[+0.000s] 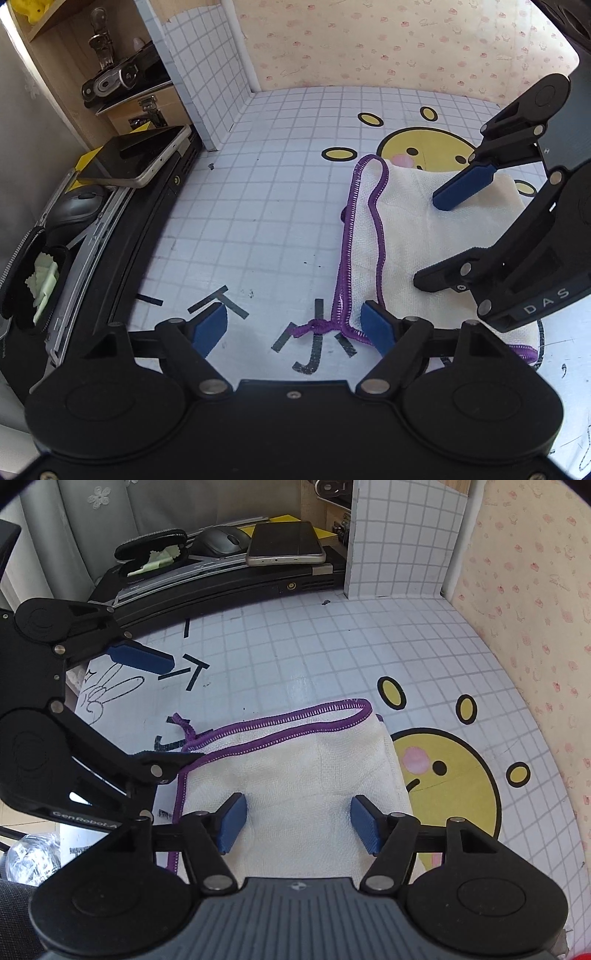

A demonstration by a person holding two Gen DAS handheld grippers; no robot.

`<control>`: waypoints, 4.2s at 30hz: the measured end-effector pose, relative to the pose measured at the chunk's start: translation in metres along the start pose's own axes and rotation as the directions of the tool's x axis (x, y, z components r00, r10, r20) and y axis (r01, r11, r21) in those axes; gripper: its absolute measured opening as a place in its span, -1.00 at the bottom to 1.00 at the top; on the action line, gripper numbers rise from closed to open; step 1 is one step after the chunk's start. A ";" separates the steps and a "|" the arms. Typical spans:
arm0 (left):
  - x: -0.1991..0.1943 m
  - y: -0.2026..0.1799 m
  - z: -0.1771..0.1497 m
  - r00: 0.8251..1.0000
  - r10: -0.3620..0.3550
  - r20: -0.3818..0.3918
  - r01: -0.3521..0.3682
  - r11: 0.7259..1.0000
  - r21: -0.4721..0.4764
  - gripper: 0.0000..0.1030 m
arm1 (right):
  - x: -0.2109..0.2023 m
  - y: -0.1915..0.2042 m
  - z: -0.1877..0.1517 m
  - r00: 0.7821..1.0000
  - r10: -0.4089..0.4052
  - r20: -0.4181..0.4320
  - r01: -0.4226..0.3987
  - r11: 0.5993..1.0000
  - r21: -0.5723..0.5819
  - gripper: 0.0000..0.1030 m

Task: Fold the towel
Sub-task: 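Move the open right gripper to the towel's purple border, then close the right gripper on the towel's purple border, then lift the held purple border and fold it over the towel with the right gripper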

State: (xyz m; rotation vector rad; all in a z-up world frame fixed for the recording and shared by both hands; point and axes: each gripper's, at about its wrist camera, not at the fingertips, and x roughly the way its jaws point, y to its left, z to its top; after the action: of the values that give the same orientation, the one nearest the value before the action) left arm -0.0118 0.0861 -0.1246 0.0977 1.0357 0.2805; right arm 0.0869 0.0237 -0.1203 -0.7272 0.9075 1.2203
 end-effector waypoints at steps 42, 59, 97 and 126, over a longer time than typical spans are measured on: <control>-0.046 -0.094 -0.014 0.947 -0.284 0.151 0.168 0.836 0.522 0.56 | -0.063 -0.012 -0.060 0.994 -0.046 0.098 -0.013 0.849 0.529 -0.12; -0.024 -0.088 -0.005 0.875 -0.480 0.066 0.348 0.716 0.606 0.52 | -0.040 -0.005 -0.055 0.991 -0.131 -0.025 0.119 0.780 0.614 -0.81; -0.031 -0.089 -0.022 0.867 -0.496 0.048 0.345 0.666 0.661 0.53 | -0.051 0.008 -0.066 0.989 -0.145 -0.018 0.123 0.768 0.629 0.02; -0.037 -0.092 -0.023 0.862 -0.504 0.049 0.347 0.659 0.667 0.53 | -0.055 0.013 -0.064 0.990 -0.139 0.029 0.089 0.766 0.636 -0.99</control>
State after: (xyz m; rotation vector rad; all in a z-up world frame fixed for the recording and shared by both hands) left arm -0.0329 -0.0137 -0.1248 0.4897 0.8479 -0.5360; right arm 0.0571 -0.0542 -0.1023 -0.1793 1.1123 0.7431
